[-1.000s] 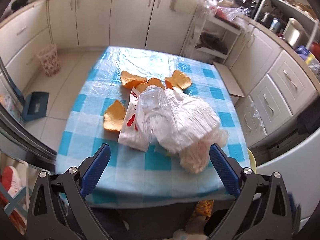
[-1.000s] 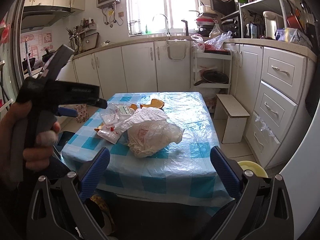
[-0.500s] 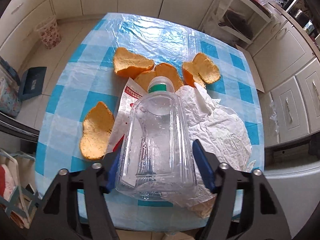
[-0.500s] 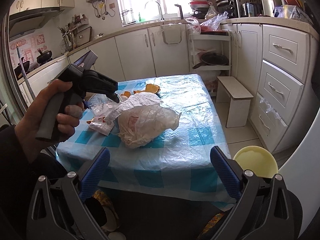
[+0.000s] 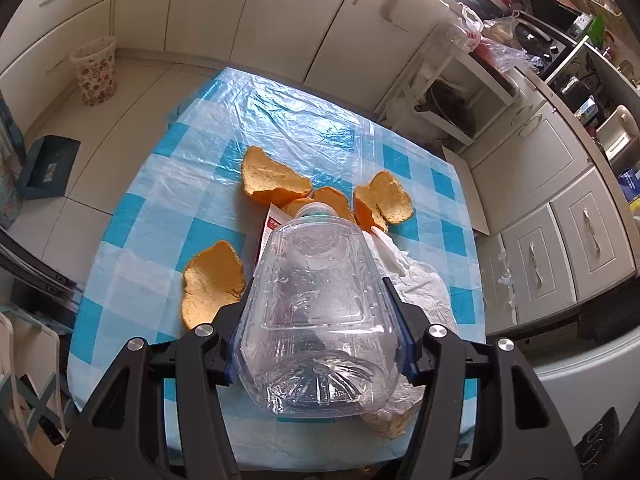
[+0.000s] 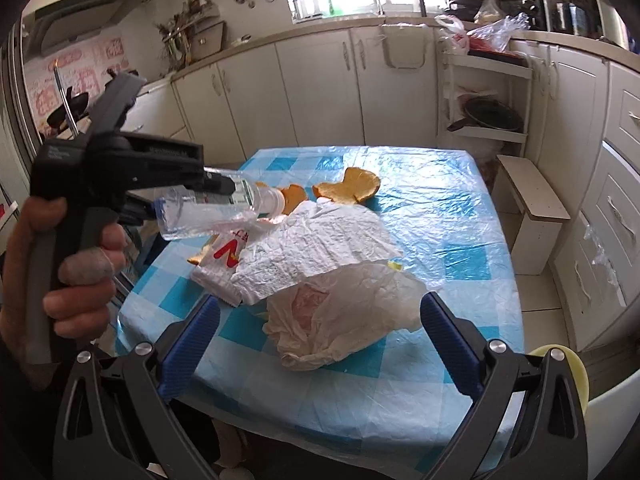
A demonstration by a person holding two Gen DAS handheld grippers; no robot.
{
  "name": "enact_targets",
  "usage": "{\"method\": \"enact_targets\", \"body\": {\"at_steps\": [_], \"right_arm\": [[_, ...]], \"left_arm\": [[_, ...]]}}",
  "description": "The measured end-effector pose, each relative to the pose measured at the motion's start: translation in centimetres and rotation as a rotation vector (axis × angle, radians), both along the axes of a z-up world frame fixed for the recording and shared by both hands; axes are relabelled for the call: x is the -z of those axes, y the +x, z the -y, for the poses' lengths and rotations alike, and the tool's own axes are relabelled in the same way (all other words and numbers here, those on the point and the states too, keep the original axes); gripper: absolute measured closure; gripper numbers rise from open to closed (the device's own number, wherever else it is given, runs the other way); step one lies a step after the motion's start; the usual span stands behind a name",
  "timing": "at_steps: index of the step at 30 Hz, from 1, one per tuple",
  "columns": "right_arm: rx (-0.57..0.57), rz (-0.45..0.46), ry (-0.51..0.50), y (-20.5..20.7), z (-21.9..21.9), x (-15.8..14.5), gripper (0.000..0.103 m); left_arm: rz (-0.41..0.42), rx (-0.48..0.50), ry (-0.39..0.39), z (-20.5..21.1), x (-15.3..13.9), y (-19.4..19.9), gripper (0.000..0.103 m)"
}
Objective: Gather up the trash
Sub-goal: 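Grasp the clear plastic bottle with the left gripper while the right gripper grasps a white plastic bag, then carry the bottle to the yellow bin and release it with the left gripper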
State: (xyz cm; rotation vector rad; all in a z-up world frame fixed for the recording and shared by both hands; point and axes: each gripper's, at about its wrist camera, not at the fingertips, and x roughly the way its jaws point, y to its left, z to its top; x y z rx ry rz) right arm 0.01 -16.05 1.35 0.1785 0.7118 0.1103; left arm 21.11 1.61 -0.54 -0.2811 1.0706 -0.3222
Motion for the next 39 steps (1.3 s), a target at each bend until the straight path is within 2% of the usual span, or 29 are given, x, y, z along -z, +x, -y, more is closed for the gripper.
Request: {"method": "enact_targets", "body": {"at_steps": [2,6,9,11,12,13,15,17,19,26,31,36,39], "right_arm": [[-0.043,-0.022,-0.033,1.2,-1.0,0.4,0.007],[-0.142,-0.057,-0.202,4.1,-4.1,1.2,0.007],[-0.165,-0.087,-0.365,6.5,-5.4,2.9,0.007],[-0.173,-0.107,-0.4,7.9,-5.1,3.8,0.009],[-0.17,-0.109,-0.364,8.4,-4.8,3.8,0.015],[-0.173,-0.112,-0.304,8.8,-4.3,3.6,0.033],[-0.164,-0.123,-0.176,9.2,-3.2,3.2,0.051],[-0.153,-0.126,-0.111,9.4,-2.4,3.1,0.08],[-0.151,-0.127,-0.041,9.6,-2.1,3.1,0.092],[-0.179,-0.034,0.21,9.0,-0.2,1.4,0.095],[-0.121,0.045,0.375,7.9,3.3,0.0,0.098],[-0.045,0.12,0.457,6.1,7.2,-1.5,0.099],[0.007,0.158,0.479,4.9,9.5,-2.3,0.099]], "left_arm": [[0.017,-0.022,-0.015,-1.0,-0.3,-0.1,0.048],[0.026,-0.05,-0.04,-2.6,-0.7,0.1,0.048],[0.014,-0.066,-0.057,-3.4,-0.4,0.3,0.048],[0.015,-0.074,-0.061,-3.8,-0.4,0.3,0.048],[0.017,-0.076,-0.061,-4.0,-0.4,0.3,0.048],[0.021,-0.079,-0.061,-4.2,-0.5,0.2,0.048],[0.026,-0.078,-0.063,-4.4,-0.6,0.2,0.048],[0.027,-0.076,-0.067,-4.5,-0.7,0.2,0.048],[0.026,-0.073,-0.072,-4.5,-0.7,0.2,0.048],[0.036,-0.064,-0.08,-4.4,-0.8,0.2,0.048],[0.068,-0.05,-0.079,-4.2,-1.4,-0.3,0.048],[0.135,-0.006,-0.067,-3.1,-2.7,-1.2,0.048],[0.165,0.029,-0.087,-2.4,-3.3,-1.7,0.048]]}}
